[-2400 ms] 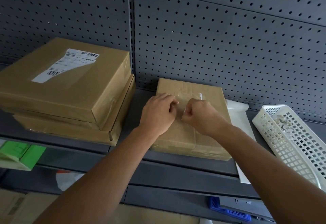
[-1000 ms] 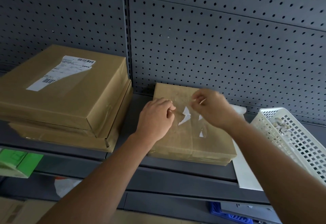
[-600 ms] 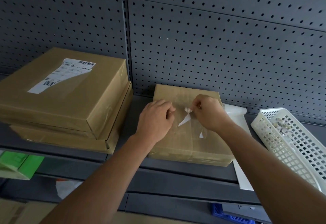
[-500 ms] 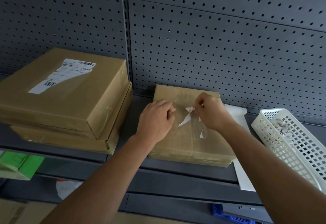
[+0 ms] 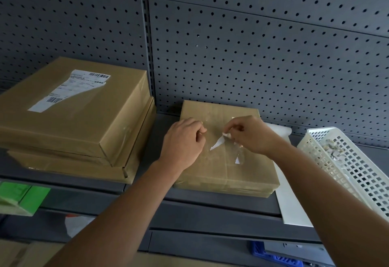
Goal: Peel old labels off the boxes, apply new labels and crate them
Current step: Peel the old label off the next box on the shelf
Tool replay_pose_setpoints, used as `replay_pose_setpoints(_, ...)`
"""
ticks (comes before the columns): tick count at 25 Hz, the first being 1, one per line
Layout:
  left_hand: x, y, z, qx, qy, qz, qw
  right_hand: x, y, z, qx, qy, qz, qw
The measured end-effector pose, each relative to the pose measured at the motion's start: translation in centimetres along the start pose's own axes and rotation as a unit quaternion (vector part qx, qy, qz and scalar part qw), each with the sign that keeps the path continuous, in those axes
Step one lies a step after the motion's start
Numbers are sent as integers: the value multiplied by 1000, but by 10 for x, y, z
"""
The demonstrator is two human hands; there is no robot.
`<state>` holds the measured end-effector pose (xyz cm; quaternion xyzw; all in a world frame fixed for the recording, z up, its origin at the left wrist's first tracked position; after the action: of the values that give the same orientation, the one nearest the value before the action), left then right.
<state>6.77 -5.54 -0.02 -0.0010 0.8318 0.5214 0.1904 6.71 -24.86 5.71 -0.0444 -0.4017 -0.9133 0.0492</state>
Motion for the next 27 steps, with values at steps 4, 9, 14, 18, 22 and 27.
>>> replay_pose_setpoints(4,0,-1,0,4,-3,-3,1000,-1,-9,-3,8,1,-2,1000)
replay_pose_setpoints(9,1,-1,0,10,-5,-6,1000,-2,-10,-5,2,0,-3,1000)
replay_pose_setpoints(14,0,-2,0,5,-9,-12,1000,-2,-11,-4,6,-9,1,1000)
replay_pose_setpoints(18,0,-2,0,6,-10,-12,1000,-2,-10,-3,-18,-15,-2,1000)
replay_pose_setpoints(22,1,-1,0,11,-10,-12,1000,-1,-4,-5,-84,-25,-44,995)
replay_pose_setpoints(27,0,-3,1,7,-11,-11,1000,2,-4,-6,-100,14,-32,994)
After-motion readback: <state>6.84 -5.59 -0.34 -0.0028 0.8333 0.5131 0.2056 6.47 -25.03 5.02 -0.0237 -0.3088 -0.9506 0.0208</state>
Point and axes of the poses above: each hand's wrist, its own x-axis away from the middle knuckle, its own y-axis out of the back of the hand, z = x × y, the point moved 1 cm from there along -x, towards the middle knuckle, and after that the axes turned 8 degrees about -x, right-handed, at the moved point
